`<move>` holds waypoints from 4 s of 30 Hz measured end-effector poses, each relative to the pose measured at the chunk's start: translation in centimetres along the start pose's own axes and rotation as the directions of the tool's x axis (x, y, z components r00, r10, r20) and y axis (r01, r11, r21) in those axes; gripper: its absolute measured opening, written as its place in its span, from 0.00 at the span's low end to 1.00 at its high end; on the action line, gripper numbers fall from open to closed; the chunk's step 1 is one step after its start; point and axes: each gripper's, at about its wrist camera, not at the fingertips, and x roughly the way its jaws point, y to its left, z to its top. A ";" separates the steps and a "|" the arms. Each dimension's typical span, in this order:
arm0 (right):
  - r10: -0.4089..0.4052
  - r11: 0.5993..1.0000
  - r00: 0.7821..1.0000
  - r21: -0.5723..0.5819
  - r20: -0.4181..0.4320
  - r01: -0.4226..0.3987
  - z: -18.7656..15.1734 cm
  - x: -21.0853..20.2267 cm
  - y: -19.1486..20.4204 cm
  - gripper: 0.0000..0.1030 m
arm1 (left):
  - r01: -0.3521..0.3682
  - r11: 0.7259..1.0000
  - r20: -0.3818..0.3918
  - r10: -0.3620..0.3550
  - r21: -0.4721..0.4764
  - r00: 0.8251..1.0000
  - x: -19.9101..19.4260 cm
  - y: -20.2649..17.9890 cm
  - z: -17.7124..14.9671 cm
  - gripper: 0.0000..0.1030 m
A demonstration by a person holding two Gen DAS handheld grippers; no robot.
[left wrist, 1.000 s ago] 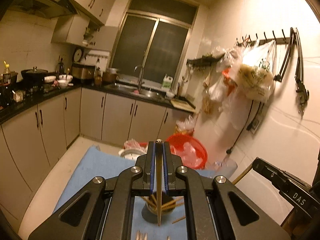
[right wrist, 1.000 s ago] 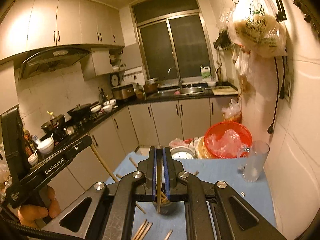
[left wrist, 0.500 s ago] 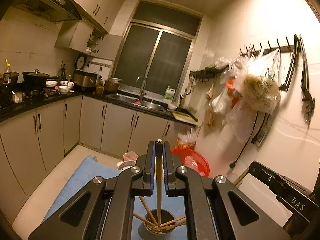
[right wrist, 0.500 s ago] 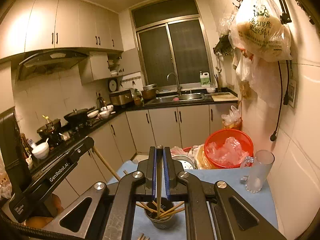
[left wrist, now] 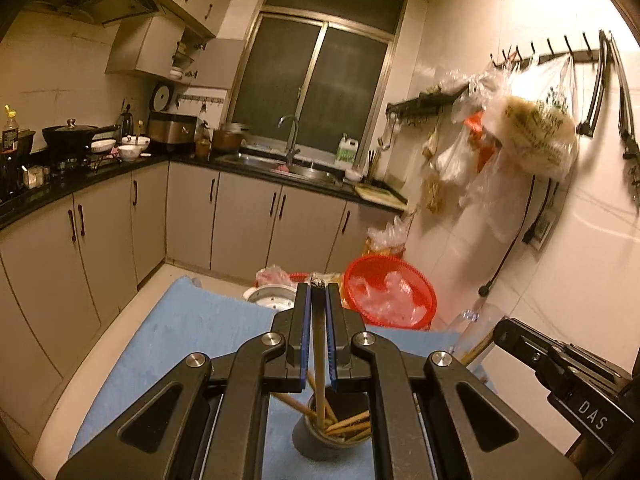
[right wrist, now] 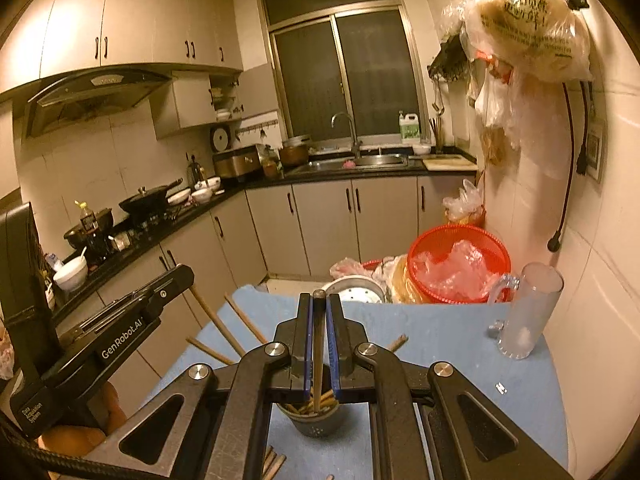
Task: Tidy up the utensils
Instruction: 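Lower the chopsticks into the grey cup and open both grippers, then lower both tools to the loose chopsticks and grasp one each, then lift the chopsticks and carry them over the grey cup with both grippers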
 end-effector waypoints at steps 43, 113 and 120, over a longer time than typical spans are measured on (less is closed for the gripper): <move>0.039 0.972 0.982 0.236 -0.187 0.006 -11.9 -3.9 -4.8 0.72 | -0.136 0.985 -0.373 0.089 -0.102 0.923 -5.7 8.5 -12.4 0.81; 0.113 0.982 0.870 0.190 -0.479 -0.023 -16.1 6.3 -2.7 0.07 | -0.001 1.000 -0.637 0.017 0.025 0.770 5.8 5.0 -14.4 0.06; 0.134 0.985 0.939 0.150 -0.316 -0.090 -11.3 0.4 -1.4 0.07 | 0.030 1.000 -0.497 -0.022 0.007 0.867 -0.4 4.7 -10.0 0.06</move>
